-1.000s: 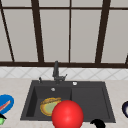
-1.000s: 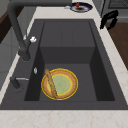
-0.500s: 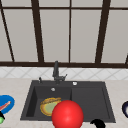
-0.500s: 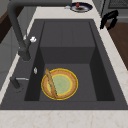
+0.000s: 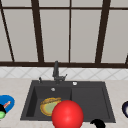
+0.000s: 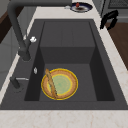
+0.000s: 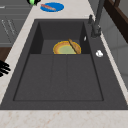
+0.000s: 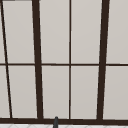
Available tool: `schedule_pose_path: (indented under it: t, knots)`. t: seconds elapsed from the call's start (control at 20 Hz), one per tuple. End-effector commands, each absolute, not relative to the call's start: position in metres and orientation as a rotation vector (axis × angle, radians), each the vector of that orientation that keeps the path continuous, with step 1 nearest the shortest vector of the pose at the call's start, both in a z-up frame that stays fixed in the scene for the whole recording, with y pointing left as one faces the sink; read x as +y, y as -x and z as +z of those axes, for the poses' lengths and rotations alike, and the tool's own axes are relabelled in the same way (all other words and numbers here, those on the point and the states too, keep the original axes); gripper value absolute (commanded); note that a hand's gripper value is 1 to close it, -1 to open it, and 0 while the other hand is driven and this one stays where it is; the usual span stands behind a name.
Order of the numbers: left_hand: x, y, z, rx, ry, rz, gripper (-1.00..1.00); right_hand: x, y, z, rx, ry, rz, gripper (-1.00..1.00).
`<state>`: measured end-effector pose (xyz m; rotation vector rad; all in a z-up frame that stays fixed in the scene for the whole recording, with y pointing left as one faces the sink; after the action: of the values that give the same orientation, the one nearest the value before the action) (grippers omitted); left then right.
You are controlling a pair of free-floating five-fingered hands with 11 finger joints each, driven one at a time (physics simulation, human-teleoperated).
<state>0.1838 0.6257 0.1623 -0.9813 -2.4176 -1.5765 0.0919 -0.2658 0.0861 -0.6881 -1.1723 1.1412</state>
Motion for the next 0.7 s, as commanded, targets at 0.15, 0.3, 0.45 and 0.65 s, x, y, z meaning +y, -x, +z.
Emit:
schedule_pose_path:
  t: [0.15, 0.3, 0.45, 0.65]
  knots:
    - [0.581, -0.186, 0.170, -2.393, 0.959, -1.635, 1.00, -0.266, -0.092, 0.086, -1.172, 0.688, 1.141, 0.00]
    - [0.560, -0.188, 0.172, -2.390, 0.952, -1.645, 1.00, -0.266, -0.092, 0.086, -1.172, 0.688, 1.141, 0.00]
    - [0.540, -0.193, 0.176, -2.385, 0.950, -1.646, 1.00, -0.266, -0.092, 0.086, -1.172, 0.688, 1.141, 0.00]
    - [0.524, -0.200, 0.186, -2.379, 0.989, -1.636, 1.00, -0.266, -0.092, 0.086, -1.172, 0.688, 1.141, 0.00]
